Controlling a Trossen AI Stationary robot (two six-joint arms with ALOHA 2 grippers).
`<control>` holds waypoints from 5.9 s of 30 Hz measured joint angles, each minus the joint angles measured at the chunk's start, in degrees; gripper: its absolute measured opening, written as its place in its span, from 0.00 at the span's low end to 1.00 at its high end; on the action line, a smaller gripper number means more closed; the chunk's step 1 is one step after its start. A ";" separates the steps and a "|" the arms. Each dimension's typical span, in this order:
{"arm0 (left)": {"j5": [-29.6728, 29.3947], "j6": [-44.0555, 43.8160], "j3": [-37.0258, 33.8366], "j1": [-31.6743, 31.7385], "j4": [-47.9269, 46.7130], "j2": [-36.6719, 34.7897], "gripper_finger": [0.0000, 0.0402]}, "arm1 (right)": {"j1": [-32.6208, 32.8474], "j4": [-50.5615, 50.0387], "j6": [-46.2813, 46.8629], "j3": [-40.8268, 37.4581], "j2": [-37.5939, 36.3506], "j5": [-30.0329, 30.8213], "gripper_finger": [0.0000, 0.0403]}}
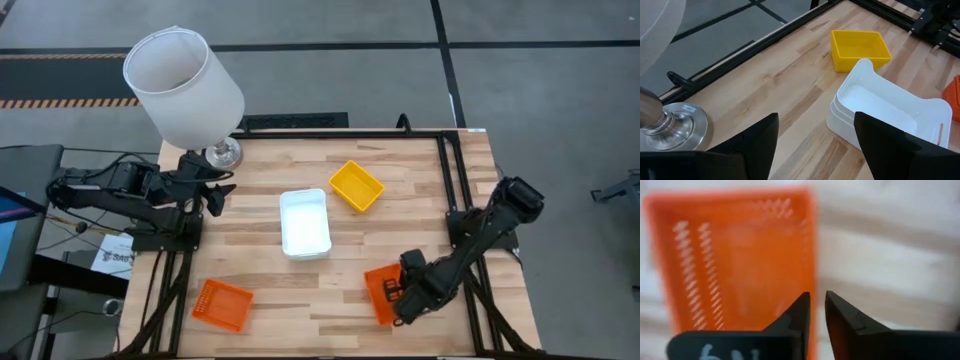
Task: Stack baskets by color
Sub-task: Stack the middle orange bin on the right orange bin, then stack the left orange bin on the right orange bins
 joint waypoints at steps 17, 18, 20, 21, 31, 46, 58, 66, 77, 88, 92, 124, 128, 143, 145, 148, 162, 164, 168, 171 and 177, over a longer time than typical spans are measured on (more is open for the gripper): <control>0.00 0.02 0.00 0.00 0.00 0.02 0.62 | -14.70 -1.42 -25.24 -0.07 -4.27 8.44 0.32; 0.05 0.01 0.00 0.00 0.00 0.00 0.62 | -15.23 2.40 -27.92 -0.06 -5.53 10.11 0.32; 0.98 0.01 0.00 0.00 0.00 0.00 0.62 | -16.80 12.70 -34.92 0.05 -7.69 11.39 0.32; 1.67 -0.01 0.00 0.00 -0.02 0.00 0.62 | -17.83 18.12 -39.11 0.07 -8.15 11.26 0.31; 35.19 3.19 0.00 -1.06 -2.72 3.11 0.62 | -26.84 55.57 -67.51 0.03 -0.09 -6.59 0.27; 36.45 2.94 -9.59 -27.05 1.50 16.07 0.62 | -21.45 53.09 -61.37 0.09 -1.66 -12.00 0.27; 32.41 -18.83 -14.05 -35.37 15.57 26.97 0.62 | -16.61 45.03 -67.71 0.09 -1.66 -19.08 0.27; 32.74 -28.16 -14.05 -35.36 16.89 40.02 0.62 | -14.84 42.38 -75.79 0.09 -1.66 -21.57 0.27; 38.87 -30.98 -9.57 -33.36 27.63 49.12 0.50 | -10.33 39.06 -72.90 0.09 -1.66 -21.75 0.27; 30.27 -35.02 -6.99 -24.46 38.24 50.62 0.02 | -3.56 36.26 -68.53 0.09 -2.11 -20.61 0.27; 27.44 -36.22 -6.99 -20.03 44.72 50.64 0.02 | -1.11 33.73 -67.54 0.14 -2.96 -16.49 0.27; 19.55 -51.43 -6.99 -12.94 56.32 50.62 0.01 | -8.74 47.29 -43.44 0.30 -2.89 7.55 0.29; 19.59 -50.21 -6.99 -13.19 53.33 50.62 0.09 | -9.53 45.79 -41.43 2.01 0.17 4.10 0.35; 21.95 -48.67 -6.99 -13.31 54.45 50.62 0.56 | -13.78 43.75 -29.71 3.44 6.64 4.09 0.41; 23.09 -48.64 -6.99 -13.31 54.08 50.62 0.60 | -14.03 43.21 -28.59 3.43 7.56 3.17 0.41; 23.58 -48.49 -6.99 -13.55 53.55 50.62 0.64 | -14.55 43.46 -27.55 3.41 8.42 2.97 0.41; 23.17 -45.33 -6.99 -13.60 53.86 50.62 0.65 | -17.83 40.29 -26.82 3.39 8.35 3.10 0.41; 23.08 -45.09 -6.99 -13.60 53.86 50.62 0.65 | -18.05 39.92 -26.84 3.39 8.35 3.10 0.41; 22.23 -45.10 -6.99 -13.60 53.88 50.62 0.65 | -18.09 40.82 -26.82 3.53 10.27 3.10 0.41; 21.92 -45.44 -6.99 -13.60 53.79 50.62 0.65 | -18.19 41.67 -26.82 3.59 11.79 1.61 0.41; 21.46 -45.61 -6.95 -13.59 53.81 50.60 0.65 | -18.76 41.61 -28.25 6.58 15.33 0.25 0.40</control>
